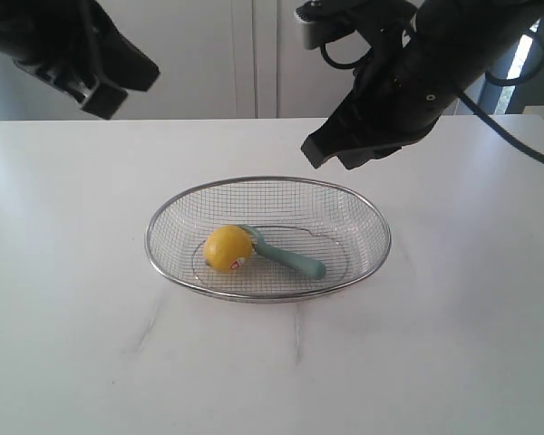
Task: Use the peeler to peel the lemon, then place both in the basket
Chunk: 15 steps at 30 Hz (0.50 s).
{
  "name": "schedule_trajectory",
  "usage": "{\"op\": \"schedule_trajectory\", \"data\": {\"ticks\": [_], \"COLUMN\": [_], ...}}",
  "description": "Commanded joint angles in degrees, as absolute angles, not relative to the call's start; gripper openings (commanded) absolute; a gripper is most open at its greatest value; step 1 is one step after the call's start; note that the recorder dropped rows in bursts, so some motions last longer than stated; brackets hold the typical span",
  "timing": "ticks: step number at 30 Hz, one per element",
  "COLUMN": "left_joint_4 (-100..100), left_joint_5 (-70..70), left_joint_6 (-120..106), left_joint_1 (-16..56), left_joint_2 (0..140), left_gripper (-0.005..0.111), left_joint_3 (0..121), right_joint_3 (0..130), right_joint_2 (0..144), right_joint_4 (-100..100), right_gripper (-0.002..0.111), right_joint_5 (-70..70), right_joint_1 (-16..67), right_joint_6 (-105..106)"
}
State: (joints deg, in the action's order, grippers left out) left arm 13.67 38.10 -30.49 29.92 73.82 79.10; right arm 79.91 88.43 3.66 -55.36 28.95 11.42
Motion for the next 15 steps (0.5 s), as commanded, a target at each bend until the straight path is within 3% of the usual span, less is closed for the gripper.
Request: {"op": "schedule_trajectory", "data": {"ticks": [1, 15], "left_joint_4": [14.1, 14.1], "left_joint_5": [38.6, 38.6], "left_joint_6": [-30.0, -30.0], "left_joint_1": [29.8, 29.8], "left_joint_2": [67.3, 53.6], "left_gripper": [0.0, 0.0], "left_joint_3": [79.4, 79.4], "right_joint_3": [79.7, 79.7], "right_joint_2": [88.1, 88.1], "right_joint_4": [3.4, 3.4], "right_gripper": [0.0, 0.0], "right_joint_5": [-55.1, -55.1], "right_joint_1": [28.6, 28.6], "right_joint_6": [11.3, 11.3]}}
